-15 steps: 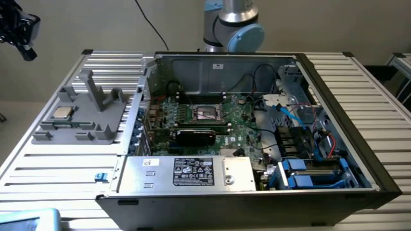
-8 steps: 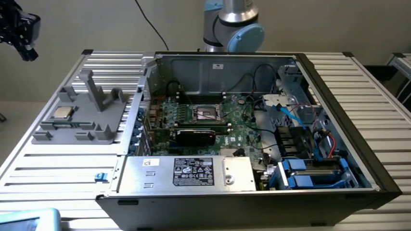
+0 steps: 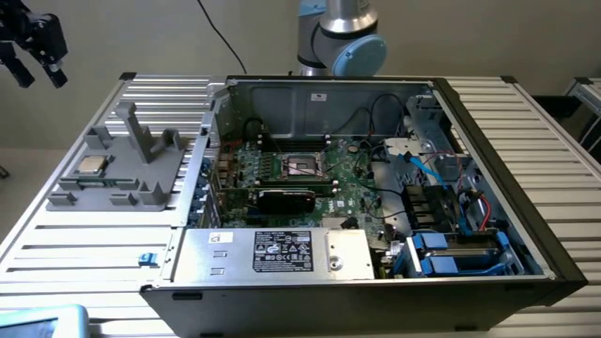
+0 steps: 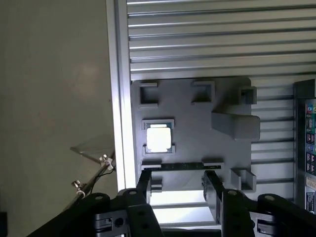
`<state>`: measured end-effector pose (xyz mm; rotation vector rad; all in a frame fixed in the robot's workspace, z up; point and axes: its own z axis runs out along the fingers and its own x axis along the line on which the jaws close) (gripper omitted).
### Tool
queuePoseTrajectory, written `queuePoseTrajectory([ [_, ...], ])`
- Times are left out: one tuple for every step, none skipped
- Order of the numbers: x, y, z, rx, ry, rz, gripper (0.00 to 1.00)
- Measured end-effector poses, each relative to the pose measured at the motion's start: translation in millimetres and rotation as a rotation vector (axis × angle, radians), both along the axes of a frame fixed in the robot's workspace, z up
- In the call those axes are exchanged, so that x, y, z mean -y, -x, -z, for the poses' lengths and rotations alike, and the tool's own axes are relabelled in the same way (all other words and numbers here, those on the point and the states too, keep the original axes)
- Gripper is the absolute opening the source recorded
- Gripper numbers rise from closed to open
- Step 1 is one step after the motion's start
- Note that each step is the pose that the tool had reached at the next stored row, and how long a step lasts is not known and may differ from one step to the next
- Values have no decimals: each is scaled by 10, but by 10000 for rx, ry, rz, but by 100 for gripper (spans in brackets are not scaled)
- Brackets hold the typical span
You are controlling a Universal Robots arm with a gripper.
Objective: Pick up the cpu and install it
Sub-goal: 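Pick up the cpu and move it towards the insertion slot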
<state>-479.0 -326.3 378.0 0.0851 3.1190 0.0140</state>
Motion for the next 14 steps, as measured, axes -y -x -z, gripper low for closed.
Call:
queuePoseTrajectory([
  [0,0,0,0,0,-24,60],
  [0,1,0,-2,0,-75,60],
  [0,2,2,-2,1,-161,66],
  [0,5,6,-1,0,-266,66],
  [0,9,11,-1,0,-406,66],
  [0,11,14,-2,0,-525,66],
  [0,15,20,-2,0,-652,66],
  [0,18,29,-3,0,-729,66],
  [-1,24,43,-7,0,-763,66],
  [-4,30,55,-17,-1,-775,66],
  [-6,36,67,-28,-1,-788,66],
  [-7,42,81,-37,-1,-803,66],
  [-8,51,95,-47,-2,-817,66],
  [-8,61,106,-66,-2,-838,66],
])
